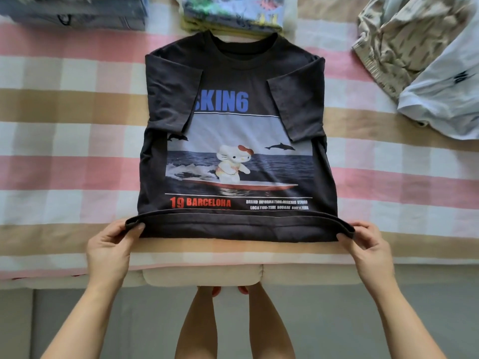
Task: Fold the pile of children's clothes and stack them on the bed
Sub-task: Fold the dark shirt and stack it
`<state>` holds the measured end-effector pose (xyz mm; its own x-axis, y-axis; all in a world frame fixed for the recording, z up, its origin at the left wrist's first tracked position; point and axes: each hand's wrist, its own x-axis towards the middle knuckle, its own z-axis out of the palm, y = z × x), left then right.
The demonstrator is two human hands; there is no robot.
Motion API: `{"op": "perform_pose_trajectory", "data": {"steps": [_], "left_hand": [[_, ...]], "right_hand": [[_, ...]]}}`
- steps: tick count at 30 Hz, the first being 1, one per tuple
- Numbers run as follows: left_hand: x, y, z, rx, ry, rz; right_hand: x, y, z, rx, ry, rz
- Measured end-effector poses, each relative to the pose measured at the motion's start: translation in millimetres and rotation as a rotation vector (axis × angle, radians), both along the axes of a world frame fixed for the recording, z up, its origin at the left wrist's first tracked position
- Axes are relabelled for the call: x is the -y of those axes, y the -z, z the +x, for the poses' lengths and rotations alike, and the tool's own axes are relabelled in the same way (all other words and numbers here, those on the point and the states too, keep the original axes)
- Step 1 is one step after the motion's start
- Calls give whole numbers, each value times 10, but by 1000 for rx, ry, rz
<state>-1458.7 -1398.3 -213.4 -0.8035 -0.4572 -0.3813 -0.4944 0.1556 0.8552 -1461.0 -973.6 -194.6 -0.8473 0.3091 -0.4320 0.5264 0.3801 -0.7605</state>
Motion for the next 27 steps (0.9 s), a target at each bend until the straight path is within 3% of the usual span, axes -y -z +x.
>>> {"op": "perform_pose_trajectory", "data": {"steps": [4,9,16,27], "left_hand": [[-133,-98,-157,-79,-8,-143],[-297,-221,-664,-191,-138,-384],[-311,-339,-1854,-324,-150,-477],[-73,87,-3062,-172,5,-532]], "right_hand": [[137,-54,-288,-95,141,-83],[334,-172,-818,-261,232,91],[456,-242,-1857,-476,237,309],[495,284,-3129,-351,175,416]]}}
